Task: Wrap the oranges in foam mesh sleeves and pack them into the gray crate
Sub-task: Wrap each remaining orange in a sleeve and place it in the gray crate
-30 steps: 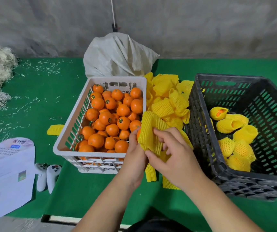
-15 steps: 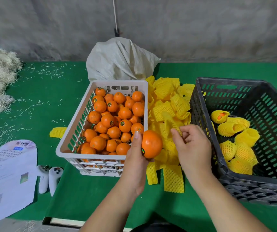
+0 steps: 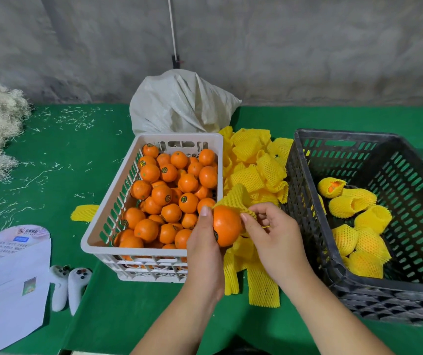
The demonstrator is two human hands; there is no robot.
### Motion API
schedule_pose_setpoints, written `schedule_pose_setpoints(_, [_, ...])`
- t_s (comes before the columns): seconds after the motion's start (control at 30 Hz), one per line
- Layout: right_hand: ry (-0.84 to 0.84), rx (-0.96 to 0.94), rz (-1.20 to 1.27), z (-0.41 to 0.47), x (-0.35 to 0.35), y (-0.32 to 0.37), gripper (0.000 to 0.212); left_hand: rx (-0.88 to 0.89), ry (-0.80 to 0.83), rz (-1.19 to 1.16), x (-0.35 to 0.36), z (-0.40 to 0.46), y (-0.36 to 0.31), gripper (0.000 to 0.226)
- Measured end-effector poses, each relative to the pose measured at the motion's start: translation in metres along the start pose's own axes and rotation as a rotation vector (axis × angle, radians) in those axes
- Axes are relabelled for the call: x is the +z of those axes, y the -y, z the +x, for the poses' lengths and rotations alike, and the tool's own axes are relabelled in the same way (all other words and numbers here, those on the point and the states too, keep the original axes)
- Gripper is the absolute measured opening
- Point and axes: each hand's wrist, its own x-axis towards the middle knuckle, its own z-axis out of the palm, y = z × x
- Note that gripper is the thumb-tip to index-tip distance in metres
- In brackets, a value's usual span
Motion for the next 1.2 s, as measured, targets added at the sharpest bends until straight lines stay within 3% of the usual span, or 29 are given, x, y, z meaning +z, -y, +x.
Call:
schedule_pose_setpoints(0.1, [0.077, -0.048, 0.1, -0.003, 0.004, 0.004, 0.006, 0.032, -0.101, 0.041, -0.002, 0.008, -0.002, 0.062])
schedule_pose_setpoints(0.2, [0.156, -0.11, 0.052, -0.01, 0.017, 0.006, 0.01, 0.012, -0.154, 0.053, -0.001, 0.01, -0.003, 0.052])
schedule_pose_setpoints(0.33, [0.051, -0.118, 0.066, 0.004, 0.009, 0.004, 0.009, -0.031, 0.292, -0.003, -0.011, 0.014, 0.005, 0.062])
schedule_pose_setpoints(0.4, [0.059, -0.153, 0.021, 0.012, 0.002, 0.007, 0.011, 0.005, 0.364, 0.122, -0.018, 0.016, 0.011, 0.058])
schedule_pose_setpoints(0.57, [0.155, -0.249, -0.03, 0.012, -0.006, 0.016, 0.009, 0.073, 0.157, 0.245, -0.017, 0.019, 0.007, 0.063])
schedule_pose_setpoints(0.77, [0.2, -0.37, -0.099, 0.004, 0.005, 0.019, 0.011, 0.015, 0.082, 0.174, -0.011, 0.022, 0.001, 0.072])
schedule_pose_setpoints(0.9, [0.111, -0.318, -0.106, 0.004, 0.003, 0.012, 0.023, -0.076, 0.365, -0.052, -0.019, 0.023, -0.002, 0.075])
schedule_pose_setpoints(0.97, [0.09, -0.331, -0.12, 0.006, 0.001, 0.011, 0.023, -0.079, 0.43, -0.053, -0.024, 0.022, -0.002, 0.073])
schedule_pose_setpoints(1.2, [0.077, -0.459, -0.233, 0.003, 0.001, 0.015, 0.016, -0.004, 0.107, 0.124, -0.019, 0.024, -0.001, 0.069])
